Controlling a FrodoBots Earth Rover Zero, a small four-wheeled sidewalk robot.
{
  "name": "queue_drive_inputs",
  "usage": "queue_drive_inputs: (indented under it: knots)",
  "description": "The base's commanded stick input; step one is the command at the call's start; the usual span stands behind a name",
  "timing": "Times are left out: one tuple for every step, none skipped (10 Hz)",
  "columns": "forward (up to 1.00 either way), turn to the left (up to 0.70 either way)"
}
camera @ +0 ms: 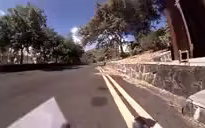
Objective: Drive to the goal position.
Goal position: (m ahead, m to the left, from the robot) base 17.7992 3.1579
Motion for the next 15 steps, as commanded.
queue_drive_inputs:
  knots:
    - [0.5, 0.0]
    - [0.5, 0.0]
    - [0.5, 0.0]
    - [0.5, 0.0]
    - [0.5, 0.0]
    - [0.5, 0.0]
    - [0.5, 0.0]
    - [0.5, 0.0]
    - [0.5, 0.0]
    - [0.5, 0.0]
    - [0.5, 0.0]
    - [0.5, 0.0]
    - [0.5, 0.0]
    - [0.5, 0.0]
    - [0.5, 0.0]
